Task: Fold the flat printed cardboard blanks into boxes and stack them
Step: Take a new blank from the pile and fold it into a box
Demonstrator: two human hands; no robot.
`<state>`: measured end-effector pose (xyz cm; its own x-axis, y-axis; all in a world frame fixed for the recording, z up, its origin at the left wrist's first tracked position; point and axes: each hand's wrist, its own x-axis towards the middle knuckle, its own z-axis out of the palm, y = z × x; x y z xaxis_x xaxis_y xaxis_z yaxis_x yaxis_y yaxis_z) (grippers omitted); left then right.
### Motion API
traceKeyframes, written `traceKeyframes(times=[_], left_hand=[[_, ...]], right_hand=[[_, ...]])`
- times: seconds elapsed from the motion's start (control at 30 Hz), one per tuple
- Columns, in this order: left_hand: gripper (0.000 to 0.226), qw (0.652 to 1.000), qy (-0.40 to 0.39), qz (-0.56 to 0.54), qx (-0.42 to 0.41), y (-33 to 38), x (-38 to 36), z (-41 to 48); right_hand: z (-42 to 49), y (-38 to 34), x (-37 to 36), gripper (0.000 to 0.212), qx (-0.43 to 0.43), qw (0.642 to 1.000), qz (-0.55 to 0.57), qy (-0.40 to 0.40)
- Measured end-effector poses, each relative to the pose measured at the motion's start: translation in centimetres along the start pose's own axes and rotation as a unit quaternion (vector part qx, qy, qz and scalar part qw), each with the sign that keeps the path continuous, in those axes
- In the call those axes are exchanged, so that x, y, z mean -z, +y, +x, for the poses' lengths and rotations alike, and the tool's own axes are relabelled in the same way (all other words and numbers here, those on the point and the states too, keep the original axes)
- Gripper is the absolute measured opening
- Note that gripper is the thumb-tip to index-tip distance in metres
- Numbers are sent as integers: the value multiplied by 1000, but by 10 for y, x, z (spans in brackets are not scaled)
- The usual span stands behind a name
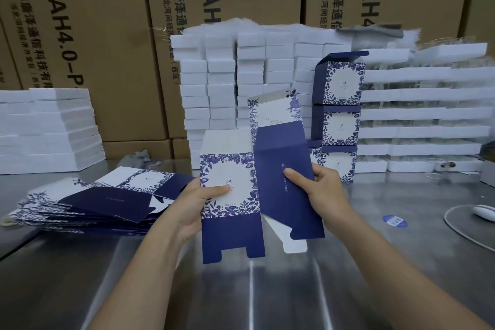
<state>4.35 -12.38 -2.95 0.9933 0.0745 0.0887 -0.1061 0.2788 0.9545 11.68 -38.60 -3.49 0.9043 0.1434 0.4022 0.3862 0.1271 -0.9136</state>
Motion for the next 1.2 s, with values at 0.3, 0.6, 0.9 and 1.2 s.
traceKeyframes(times=[0.3, 0.6, 0.9, 1.2], left_hand=[[56, 999, 37, 32, 9, -1, 9, 7], [51, 999, 37, 40, 0, -6, 17, 16], [41, 992, 91, 77, -34, -10, 12, 19], [36, 983, 173, -19, -61, -7, 12, 18]], right_hand=[[-2, -4, -4, 47, -39, 999, -15, -5], [0, -5, 0, 34, -94, 992, 68, 52], [2, -3, 4, 47, -120, 990, 32, 65], [2, -3, -2, 44, -127, 991, -28, 8]])
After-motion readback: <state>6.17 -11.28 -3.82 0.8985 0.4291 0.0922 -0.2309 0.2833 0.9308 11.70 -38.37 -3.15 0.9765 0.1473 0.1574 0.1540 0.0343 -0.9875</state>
